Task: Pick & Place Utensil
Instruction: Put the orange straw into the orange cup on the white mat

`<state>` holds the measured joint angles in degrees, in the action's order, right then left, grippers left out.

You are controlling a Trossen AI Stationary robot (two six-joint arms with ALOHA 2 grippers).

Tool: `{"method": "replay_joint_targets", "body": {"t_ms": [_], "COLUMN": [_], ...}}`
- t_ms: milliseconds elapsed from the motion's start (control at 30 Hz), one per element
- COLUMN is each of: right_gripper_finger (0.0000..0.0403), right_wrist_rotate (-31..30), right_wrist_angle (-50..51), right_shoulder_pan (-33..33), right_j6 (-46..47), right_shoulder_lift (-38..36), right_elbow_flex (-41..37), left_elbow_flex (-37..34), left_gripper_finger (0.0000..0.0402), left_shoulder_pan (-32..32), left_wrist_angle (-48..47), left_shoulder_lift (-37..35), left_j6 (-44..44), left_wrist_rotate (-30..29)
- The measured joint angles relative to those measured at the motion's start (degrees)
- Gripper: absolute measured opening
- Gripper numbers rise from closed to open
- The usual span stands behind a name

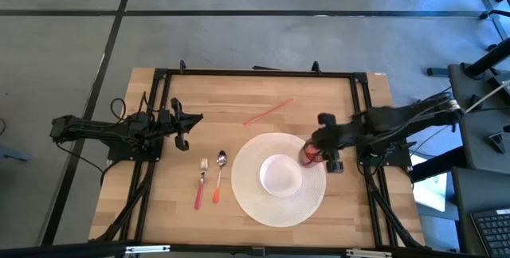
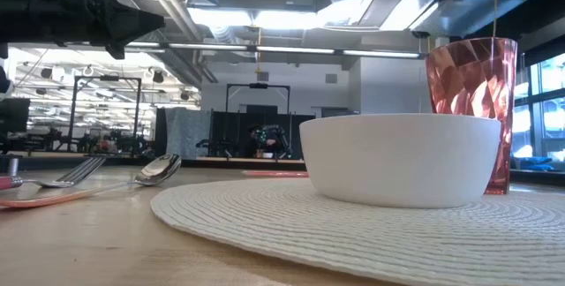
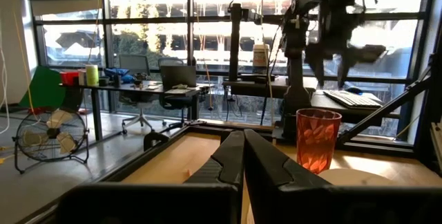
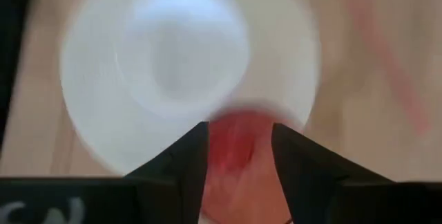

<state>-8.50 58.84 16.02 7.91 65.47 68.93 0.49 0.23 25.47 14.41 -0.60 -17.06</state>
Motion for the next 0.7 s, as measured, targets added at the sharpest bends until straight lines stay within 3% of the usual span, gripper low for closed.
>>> {"method": "replay_joint_targets", "body": {"t_ms": [100, 233, 433, 567, 700], "right_gripper_finger": [0.0149, 0.0126, 0.0015, 0.0008, 0.0004], "right_wrist_rotate": [-0.71, 0.59, 1.77, 2.53, 3.11], "right_wrist_angle": [-11.85, -30.66, -46.11, -53.92, -61.34], "right_shoulder_pan": [0.67, 0.80, -1.74, -2.72, -3.13], "right_j6": [-6.13, -10.74, -8.21, -4.67, -2.54], "right_shoulder_lift": [-8.08, -22.06, -43.73, -56.09, -63.53], "right_elbow_flex": [-1.44, -12.82, -34.09, -45.14, -54.83], "left_elbow_flex": [0.00, 0.00, 0.00, 0.00, 0.00], "left_gripper_finger": [0.0006, 0.0006, 0.0006, 0.0006, 0.0006], "left_shoulder_pan": [0.00, -0.02, -0.01, 0.00, 0.00], "left_wrist_angle": [0.02, 0.00, 0.00, -0.02, -0.08], "left_shoulder_lift": [0.00, -0.02, 0.00, 0.00, 0.33], "left_j6": [-0.07, -0.10, -0.15, -0.09, -0.55], "left_wrist_rotate": [0.02, 0.01, -0.09, -1.98, -1.46]}}
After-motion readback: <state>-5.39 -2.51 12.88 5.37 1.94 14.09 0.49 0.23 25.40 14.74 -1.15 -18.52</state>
